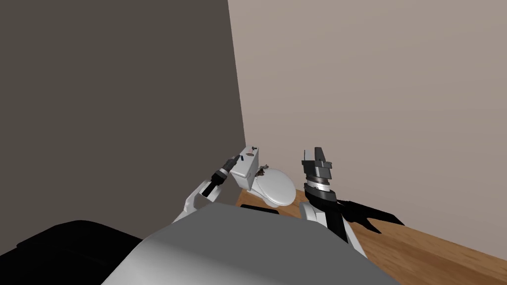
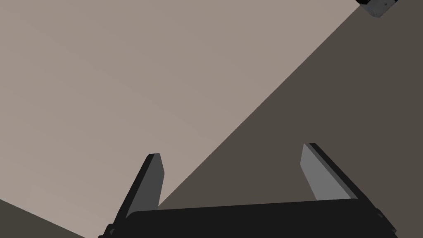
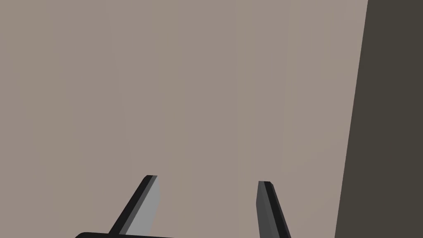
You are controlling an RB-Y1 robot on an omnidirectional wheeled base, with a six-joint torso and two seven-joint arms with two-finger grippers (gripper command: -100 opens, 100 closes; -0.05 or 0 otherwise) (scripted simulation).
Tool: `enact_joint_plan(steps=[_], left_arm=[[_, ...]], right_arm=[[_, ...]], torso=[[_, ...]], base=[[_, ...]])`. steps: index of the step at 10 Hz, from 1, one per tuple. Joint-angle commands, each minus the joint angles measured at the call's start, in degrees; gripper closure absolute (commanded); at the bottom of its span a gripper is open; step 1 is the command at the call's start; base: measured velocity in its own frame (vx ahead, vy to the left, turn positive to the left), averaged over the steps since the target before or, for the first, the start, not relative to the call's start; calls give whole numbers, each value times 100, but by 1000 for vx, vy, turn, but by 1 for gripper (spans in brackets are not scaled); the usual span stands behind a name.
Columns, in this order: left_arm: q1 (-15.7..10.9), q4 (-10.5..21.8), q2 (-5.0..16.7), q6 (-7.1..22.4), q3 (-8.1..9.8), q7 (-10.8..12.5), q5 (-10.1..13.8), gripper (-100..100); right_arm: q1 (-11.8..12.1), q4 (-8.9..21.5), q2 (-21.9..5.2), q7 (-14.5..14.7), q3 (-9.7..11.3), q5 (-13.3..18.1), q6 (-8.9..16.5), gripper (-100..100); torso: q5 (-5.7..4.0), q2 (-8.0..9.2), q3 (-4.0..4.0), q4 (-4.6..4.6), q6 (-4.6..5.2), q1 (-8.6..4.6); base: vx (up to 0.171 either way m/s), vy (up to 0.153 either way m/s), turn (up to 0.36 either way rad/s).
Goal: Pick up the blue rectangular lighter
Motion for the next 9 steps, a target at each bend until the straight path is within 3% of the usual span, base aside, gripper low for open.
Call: enact_joint_plan(steps=[1, 6, 7, 9], left_arm=[[-156, 286, 228, 113, -89, -82, -163, -100], [-443, 1094, 960, 348, -329, -329, -643, -100], [-443, 1113, 960, 348, -329, -329, -643, -100], [-549, 1414, 1227, 434, -416, -418, -818, -100]], right_arm=[[0, 0, 0, 0, 0, 0, 0, 0], [0, 0, 0, 0, 0, 0, 0, 0], [0, 0, 0, 0, 0, 0, 0, 0], [0, 0, 0, 0, 0, 0, 0, 0]], torso=[[0, 0, 0, 0, 0, 0], [0, 0, 0, 0, -1, 1], [0, 0, 0, 0, -1, 1], [0, 7, 4, 2, -2, 3]], base=[[32, -25, -104], [36, -24, -124], [22, -14, -27], [21, -17, -91]])
